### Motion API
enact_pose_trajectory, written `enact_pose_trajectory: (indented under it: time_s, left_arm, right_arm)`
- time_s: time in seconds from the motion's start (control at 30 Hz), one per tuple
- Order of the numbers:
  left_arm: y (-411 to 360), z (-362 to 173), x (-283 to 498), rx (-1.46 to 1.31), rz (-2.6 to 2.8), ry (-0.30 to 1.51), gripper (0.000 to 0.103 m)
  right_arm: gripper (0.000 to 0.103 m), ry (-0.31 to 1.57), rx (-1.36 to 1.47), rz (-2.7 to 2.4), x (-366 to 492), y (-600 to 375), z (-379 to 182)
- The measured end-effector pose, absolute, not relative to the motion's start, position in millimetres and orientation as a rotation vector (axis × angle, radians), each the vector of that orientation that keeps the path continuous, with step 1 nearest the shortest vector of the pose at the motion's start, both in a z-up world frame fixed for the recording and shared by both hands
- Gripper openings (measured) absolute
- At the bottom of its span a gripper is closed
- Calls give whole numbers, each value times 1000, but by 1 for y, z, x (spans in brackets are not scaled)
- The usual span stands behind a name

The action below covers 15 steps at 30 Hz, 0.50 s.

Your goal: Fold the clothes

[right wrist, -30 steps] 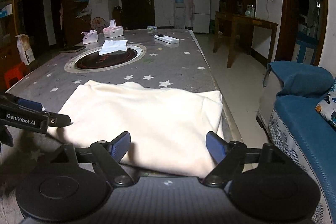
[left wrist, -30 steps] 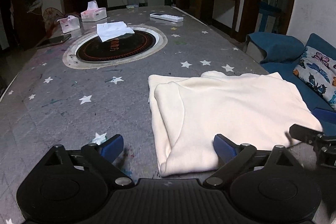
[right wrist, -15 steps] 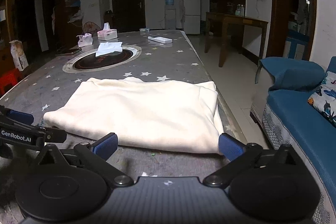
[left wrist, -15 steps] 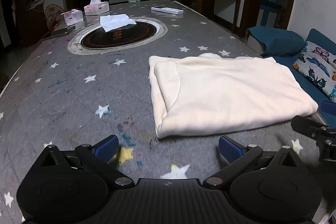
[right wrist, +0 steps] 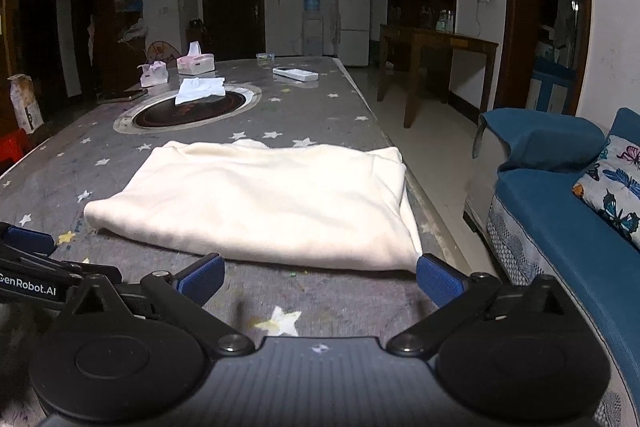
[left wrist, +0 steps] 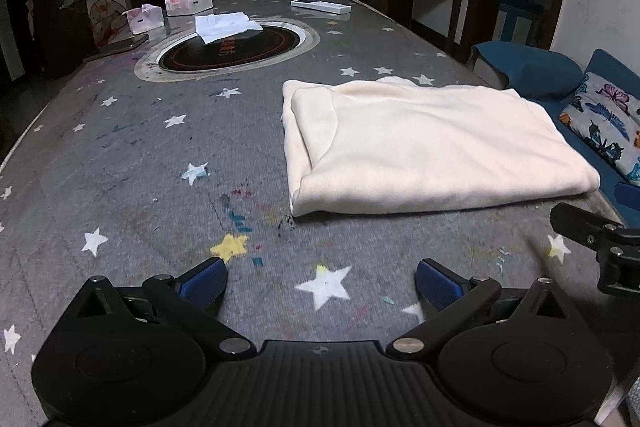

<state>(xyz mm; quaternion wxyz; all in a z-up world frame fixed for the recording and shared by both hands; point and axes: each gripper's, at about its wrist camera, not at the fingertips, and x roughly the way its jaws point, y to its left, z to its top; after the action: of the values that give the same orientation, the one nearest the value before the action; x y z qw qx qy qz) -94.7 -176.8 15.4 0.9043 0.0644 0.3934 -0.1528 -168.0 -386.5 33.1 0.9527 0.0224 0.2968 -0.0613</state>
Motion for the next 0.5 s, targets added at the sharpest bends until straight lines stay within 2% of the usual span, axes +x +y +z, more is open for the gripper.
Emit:
enact_pose_trajectory:
  time_s: [0.5]
  left_arm:
    - [-177, 14, -107, 148, -309, 797, 103]
  right_arm:
    - [103, 619, 59, -109, -181, -377, 32]
